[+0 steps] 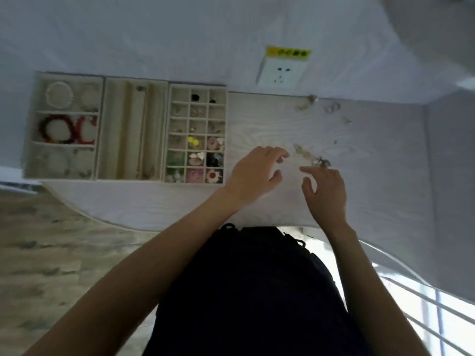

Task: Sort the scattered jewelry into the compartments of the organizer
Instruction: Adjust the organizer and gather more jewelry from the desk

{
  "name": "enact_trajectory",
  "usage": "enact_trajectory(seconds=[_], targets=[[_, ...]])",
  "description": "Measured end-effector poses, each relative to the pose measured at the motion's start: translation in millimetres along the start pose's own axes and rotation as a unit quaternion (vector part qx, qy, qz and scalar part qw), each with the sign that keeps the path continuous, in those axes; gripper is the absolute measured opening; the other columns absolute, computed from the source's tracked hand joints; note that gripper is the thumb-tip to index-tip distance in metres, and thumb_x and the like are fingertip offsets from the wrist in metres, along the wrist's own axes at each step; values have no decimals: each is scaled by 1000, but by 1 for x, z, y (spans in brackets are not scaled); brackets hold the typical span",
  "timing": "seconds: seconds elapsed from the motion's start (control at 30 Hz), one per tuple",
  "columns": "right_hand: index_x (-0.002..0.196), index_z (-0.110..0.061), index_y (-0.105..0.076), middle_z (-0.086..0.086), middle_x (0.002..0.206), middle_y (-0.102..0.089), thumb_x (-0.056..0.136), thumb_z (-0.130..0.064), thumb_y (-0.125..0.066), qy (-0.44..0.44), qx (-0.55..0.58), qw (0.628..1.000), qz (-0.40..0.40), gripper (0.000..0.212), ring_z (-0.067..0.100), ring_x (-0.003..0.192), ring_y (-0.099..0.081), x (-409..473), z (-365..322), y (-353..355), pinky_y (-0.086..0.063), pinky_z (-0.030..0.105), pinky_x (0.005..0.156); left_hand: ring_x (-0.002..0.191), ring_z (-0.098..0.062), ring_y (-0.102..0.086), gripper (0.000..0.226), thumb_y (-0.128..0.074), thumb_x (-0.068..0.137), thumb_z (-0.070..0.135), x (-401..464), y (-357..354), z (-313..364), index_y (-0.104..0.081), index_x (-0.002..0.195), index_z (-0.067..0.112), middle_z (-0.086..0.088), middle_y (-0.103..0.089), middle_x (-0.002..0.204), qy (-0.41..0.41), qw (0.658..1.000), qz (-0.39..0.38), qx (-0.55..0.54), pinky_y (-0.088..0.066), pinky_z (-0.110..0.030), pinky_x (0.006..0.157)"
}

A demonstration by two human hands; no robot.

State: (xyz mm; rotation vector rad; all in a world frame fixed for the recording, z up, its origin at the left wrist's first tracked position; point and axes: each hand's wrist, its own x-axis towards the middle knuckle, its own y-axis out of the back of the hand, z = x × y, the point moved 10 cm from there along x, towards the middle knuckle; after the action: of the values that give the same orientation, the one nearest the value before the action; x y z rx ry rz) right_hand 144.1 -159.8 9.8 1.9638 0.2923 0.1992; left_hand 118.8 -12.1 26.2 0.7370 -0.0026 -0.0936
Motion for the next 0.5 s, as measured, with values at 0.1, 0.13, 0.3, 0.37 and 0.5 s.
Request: enact_trajectory(seconds=[0.1, 0.13, 0.3, 0.37, 0.5], targets=[[106, -7, -66, 14, 108, -65, 76, -11, -50, -65, -21, 997, -22, 34, 38, 96, -57, -8, 56, -4, -43, 41, 86, 112, -21, -47, 38, -53, 92, 17, 27, -62, 15, -50, 129, 14, -5, -56, 120, 12, 995, -96, 35, -43, -35, 91], [111, -7, -63, 14, 114, -62, 77, -10, -52, -73, -25, 997, -29, 36, 38, 100, -55, -8, 71, -4, -43, 41, 88, 115, -23, -45, 38, -52, 92, 18, 36, -83, 25, -49, 130, 14, -6, -54, 123, 5, 991, -123, 58, -42, -37, 92], [124, -14, -56, 6, 121, -58, 87, -9, -60, -72, -33, 994, -81, 38, 30, 111, -47, -4, 106, -8, -42, 37, 89, 115, -25, -49, 34, -50, 90, 18, 54, -143, 49, -55, 124, 13, -8, -54, 120, 21, 982, -155, 108, -44, -37, 89], [111, -14, -64, 6, 111, -61, 84, -8, -63, -52, -17, 997, -59, 27, 30, 103, -49, -7, 111, -2, -47, 36, 81, 112, -24, -52, 34, -48, 90, 18, 52, -151, 40, -55, 123, 16, -6, -55, 121, 62, 980, -151, 118, -45, -35, 88], [89, -11, -70, 9, 92, -63, 75, -5, -69, -86, 35, 996, -16, 15, 31, 82, -58, -20, 130, 1, -43, 28, 67, 103, -24, -53, 38, -46, 92, 17, 41, -145, 26, -50, 129, 19, -5, -54, 112, 95, 981, -120, 122, -45, -34, 81]])
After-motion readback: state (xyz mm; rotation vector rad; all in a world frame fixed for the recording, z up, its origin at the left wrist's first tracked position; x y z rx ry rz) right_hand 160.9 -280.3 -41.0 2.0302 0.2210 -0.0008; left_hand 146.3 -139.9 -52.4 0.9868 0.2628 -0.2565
